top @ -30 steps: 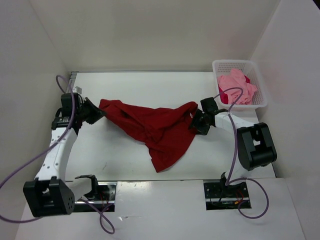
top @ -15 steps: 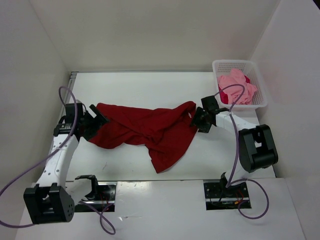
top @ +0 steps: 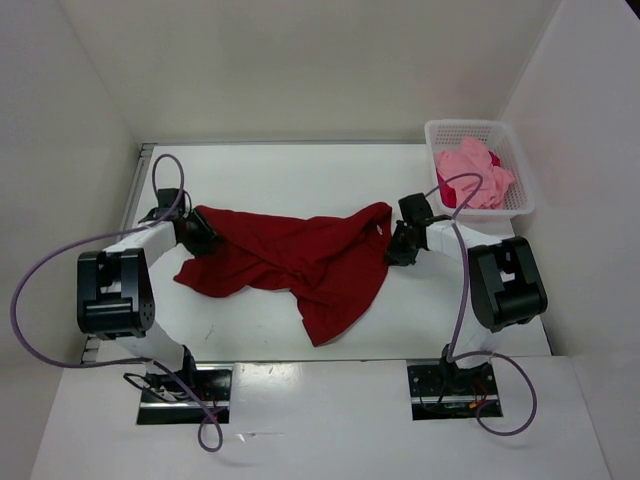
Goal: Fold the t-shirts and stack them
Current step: Flatten out the tshirt
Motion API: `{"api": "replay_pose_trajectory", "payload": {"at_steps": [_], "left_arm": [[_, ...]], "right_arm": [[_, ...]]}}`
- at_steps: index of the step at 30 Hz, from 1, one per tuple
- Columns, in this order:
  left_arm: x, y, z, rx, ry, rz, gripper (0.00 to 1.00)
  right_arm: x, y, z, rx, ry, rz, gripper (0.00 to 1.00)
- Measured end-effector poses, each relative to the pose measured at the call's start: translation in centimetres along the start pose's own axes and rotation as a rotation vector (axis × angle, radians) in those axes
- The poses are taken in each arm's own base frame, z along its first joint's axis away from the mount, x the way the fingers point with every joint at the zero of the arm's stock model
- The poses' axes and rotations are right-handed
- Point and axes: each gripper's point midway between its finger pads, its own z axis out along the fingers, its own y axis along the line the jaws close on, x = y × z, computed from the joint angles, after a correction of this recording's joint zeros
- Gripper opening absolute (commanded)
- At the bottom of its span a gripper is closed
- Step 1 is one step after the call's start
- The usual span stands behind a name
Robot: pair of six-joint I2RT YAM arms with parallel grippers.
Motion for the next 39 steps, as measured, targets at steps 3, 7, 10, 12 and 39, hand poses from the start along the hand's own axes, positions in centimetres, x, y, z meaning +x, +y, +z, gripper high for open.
{"api": "replay_pose_trajectory", "payload": {"at_steps": [3, 7, 10, 12, 39], "left_arm": [[-0.9, -0.4, 1.6, 0.004, 0.0, 0.008, 0.44], [-1.5, -0.4, 3.3, -0.003, 0.01, 0.022, 0.42], [-2.2, -0.7, 3.8, -0.001, 0.003, 0.028, 0.42], [-3.6, -1.6, 4.0, 0.01, -0.02, 0.033, 0.42], [-4.1, -14.3, -12.0, 0.505, -0.179, 0.265, 0.12]], "right_arm": [[-0.4, 0.6, 0.5, -0.017, 0.001, 0.014, 0.05], [-1.7, 1.5, 0.6, -0.024, -0.023, 0.025, 0.01], [-4.3, 3.2, 0.4, -0.036, -0.072, 0.023, 0.0], [-7.3, 5.0, 0.1, -0.054, -0.129, 0.02, 0.0], [-7.0, 5.8, -7.8, -0.244, -0.16, -0.048, 0.17]]}}
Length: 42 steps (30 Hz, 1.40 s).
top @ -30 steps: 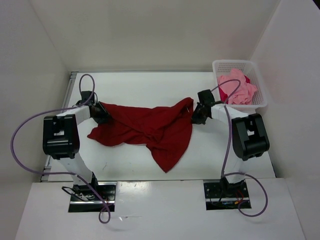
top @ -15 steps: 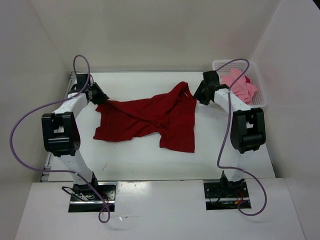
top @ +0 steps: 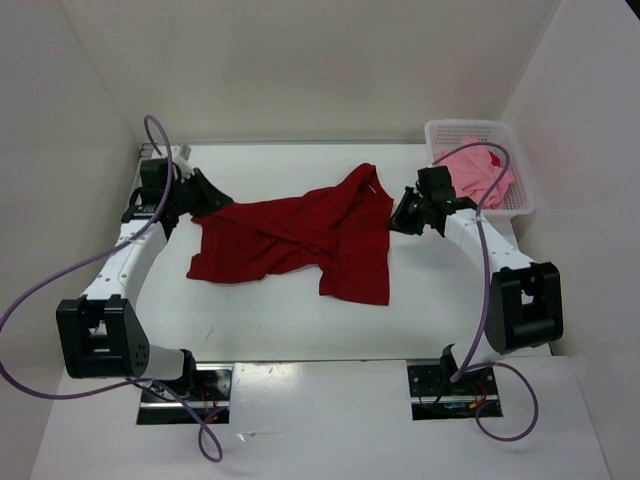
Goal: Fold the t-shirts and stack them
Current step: Flatten out the tshirt
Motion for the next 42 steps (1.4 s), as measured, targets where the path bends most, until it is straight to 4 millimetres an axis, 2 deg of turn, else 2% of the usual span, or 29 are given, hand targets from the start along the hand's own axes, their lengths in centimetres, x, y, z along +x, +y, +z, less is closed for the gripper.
{"api": "replay_pose_trajectory", "payload": {"at_steps": [1, 3, 5, 7, 9, 10, 11, 13, 14, 16, 19, 20, 21, 22, 24, 27, 29, 32, 33, 38, 42], "left_arm": [[1.4, 1.0, 0.3, -0.018, 0.03, -0.013, 0.11], [4.8, 3.6, 0.6, -0.074, 0.105, -0.063, 0.0], [8.1, 6.3, 0.3, -0.147, 0.166, -0.14, 0.01], [10.6, 9.0, -0.8, -0.23, 0.183, -0.22, 0.07], [11.9, 10.6, -2.1, -0.297, 0.165, -0.293, 0.19], [12.0, 10.8, -2.6, -0.315, 0.144, -0.316, 0.35], [11.9, 10.9, -3.1, -0.325, 0.12, -0.333, 0.42], [11.1, 10.8, -3.9, -0.343, 0.059, -0.365, 0.57], [10.5, 10.8, -4.4, -0.35, 0.026, -0.376, 0.74], [9.4, 11.4, -5.3, -0.383, -0.044, -0.408, 0.82], [9.0, 13.5, -6.6, -0.457, -0.118, -0.474, 0.8], [9.3, 14.5, -6.9, -0.486, -0.129, -0.499, 0.72], [9.8, 15.2, -7.2, -0.513, -0.132, -0.53, 0.56], [10.4, 16.1, -7.3, -0.541, -0.132, -0.555, 0.46], [11.6, 17.6, -7.7, -0.591, -0.132, -0.6, 0.46], [13.2, 18.8, -7.4, -0.635, -0.099, -0.651, 0.45], [13.6, 19.5, -7.0, -0.653, -0.086, -0.672, 0.44], [14.0, 20.4, -6.2, -0.674, -0.074, -0.702, 0.48], [14.4, 21.2, -5.7, -0.7, -0.067, -0.727, 0.49], [14.0, 22.0, -5.1, -0.718, -0.083, -0.745, 0.47], [13.7, 22.5, -4.9, -0.73, -0.104, -0.746, 0.35]], "right_arm": [[0.5, 0.2, -0.2, -0.01, 0.01, -0.003, 0.17], [1.4, 1.1, -1.0, -0.041, 0.017, -0.016, 0.19], [2.3, 2.1, -2.2, -0.08, 0.014, -0.027, 0.19], [2.7, 3.0, -3.6, -0.121, 0.0, -0.035, 0.19], [2.7, 3.8, -5.0, -0.156, -0.026, -0.044, 0.19], [2.5, 4.1, -5.5, -0.167, -0.04, -0.046, 0.19], [2.4, 4.3, -5.9, -0.175, -0.051, -0.05, 0.19], [2.6, 4.4, -6.4, -0.182, -0.059, -0.058, 0.19], [2.8, 4.4, -6.5, -0.183, -0.06, -0.061, 0.19], [3.6, 3.7, -6.6, -0.176, -0.053, -0.06, 0.19], [5.0, 2.6, -6.5, -0.159, -0.029, -0.046, 0.19], [5.5, 2.3, -6.4, -0.155, -0.017, -0.041, 0.19], [6.0, 2.0, -6.2, -0.15, -0.004, -0.035, 0.19], [6.4, 1.7, -6.1, -0.147, 0.009, -0.03, 0.19], [7.1, 1.3, -5.8, -0.137, 0.033, -0.019, 0.19], [7.3, 1.1, -5.8, -0.133, 0.038, -0.018, 0.21], [7.3, 1.1, -5.8, -0.132, 0.038, -0.019, 0.23], [7.4, 1.0, -5.6, -0.127, 0.047, -0.02, 0.24], [7.6, 0.9, -5.5, -0.123, 0.053, -0.019, 0.25], [7.6, 0.9, -5.4, -0.123, 0.054, -0.01, 0.26], [7.7, 0.8, -5.3, -0.118, 0.055, 0.006, 0.26]]}}
